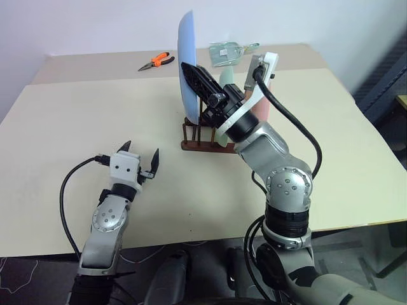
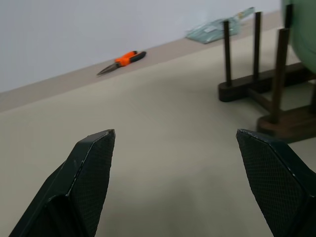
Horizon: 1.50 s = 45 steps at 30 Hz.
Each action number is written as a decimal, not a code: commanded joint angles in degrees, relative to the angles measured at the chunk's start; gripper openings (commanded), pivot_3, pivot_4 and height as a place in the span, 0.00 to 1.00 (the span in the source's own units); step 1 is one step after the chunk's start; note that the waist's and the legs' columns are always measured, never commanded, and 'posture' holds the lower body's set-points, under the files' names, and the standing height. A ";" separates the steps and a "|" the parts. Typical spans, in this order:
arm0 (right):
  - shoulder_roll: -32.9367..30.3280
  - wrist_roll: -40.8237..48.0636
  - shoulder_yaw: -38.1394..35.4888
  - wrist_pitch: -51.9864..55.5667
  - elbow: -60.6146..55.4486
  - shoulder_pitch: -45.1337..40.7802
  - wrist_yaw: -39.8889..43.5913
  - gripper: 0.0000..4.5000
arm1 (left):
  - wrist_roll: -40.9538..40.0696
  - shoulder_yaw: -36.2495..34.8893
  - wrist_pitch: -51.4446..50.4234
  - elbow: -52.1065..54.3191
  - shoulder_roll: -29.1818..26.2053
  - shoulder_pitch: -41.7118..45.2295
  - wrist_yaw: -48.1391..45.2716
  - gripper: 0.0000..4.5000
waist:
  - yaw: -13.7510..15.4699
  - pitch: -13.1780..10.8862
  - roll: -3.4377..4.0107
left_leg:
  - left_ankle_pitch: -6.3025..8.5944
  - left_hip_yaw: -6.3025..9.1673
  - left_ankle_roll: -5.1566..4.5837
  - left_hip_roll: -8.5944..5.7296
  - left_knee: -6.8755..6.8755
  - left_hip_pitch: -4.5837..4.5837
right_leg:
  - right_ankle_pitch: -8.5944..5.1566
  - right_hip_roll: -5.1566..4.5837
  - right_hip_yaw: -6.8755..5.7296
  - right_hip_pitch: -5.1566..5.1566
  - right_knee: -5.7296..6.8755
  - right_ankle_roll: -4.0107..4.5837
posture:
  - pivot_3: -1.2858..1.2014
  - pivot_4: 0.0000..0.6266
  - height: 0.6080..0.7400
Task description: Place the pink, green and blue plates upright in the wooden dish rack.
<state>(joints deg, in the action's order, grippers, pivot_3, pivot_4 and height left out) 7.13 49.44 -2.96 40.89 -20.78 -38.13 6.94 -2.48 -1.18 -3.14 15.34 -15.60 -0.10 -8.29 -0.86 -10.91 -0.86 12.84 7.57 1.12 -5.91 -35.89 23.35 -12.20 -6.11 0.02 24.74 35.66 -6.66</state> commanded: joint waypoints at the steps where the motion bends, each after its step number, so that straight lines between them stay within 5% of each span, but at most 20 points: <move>1: 1.99 3.65 -1.45 -0.24 0.11 -1.27 -2.37 0.00 | 0.57 0.16 1.52 1.26 -0.24 -0.07 -1.30 0.89 | -0.02 0.00 0.00 | 0.00 0.00 0.00 0.00 0.00 0.00 | 0.00 0.00 0.00 0.00 0.00 0.00 | 0.52 0.24 0.99; 13: 1.15 7.91 -4.79 0.69 10.57 -5.93 -7.70 0.00 | 0.60 1.35 1.47 2.42 0.20 -0.58 -4.79 0.89 | -0.22 0.02 0.06 | 0.00 -0.01 0.00 0.01 0.00 0.00 | 0.00 0.02 0.00 0.00 0.01 0.00 | 0.52 0.24 0.99; 30: 2.22 13.67 -3.22 -0.01 3.97 -6.07 -10.69 0.00 | 0.93 1.24 1.90 1.89 0.27 -1.08 -5.37 0.89 | -0.18 0.00 0.11 | 0.00 0.00 -0.01 0.03 0.00 0.00 | 0.00 0.03 0.00 0.00 0.00 0.00 | 0.52 0.24 0.99; 42: 0.94 10.75 -4.32 -1.39 14.35 -7.61 -12.77 0.00 | 0.41 1.13 2.21 1.69 0.15 -0.98 -6.07 0.89 | -0.17 0.00 0.12 | 0.00 -0.01 -0.01 0.03 0.00 0.00 | 0.00 0.04 0.00 0.01 0.00 0.00 | 0.52 0.24 0.99; 45: 0.39 8.84 -4.35 -1.93 16.56 -9.05 -12.08 0.33 | 0.44 1.21 2.41 1.73 0.24 -1.09 -6.27 0.91 | -0.19 0.00 0.13 | 0.00 -0.02 -0.01 0.03 0.00 0.00 | 0.00 0.05 0.01 0.01 0.00 0.00 | 0.52 0.24 0.99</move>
<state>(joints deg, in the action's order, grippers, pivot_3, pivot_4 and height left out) 7.10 58.79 -7.28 40.43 -3.50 -44.29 -6.27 -1.85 0.33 -1.97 15.66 -15.44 -1.41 -14.44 -1.05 -10.91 -0.74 12.83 7.55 1.11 -5.88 -35.89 23.36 -12.20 -6.07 0.02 24.75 35.66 -6.66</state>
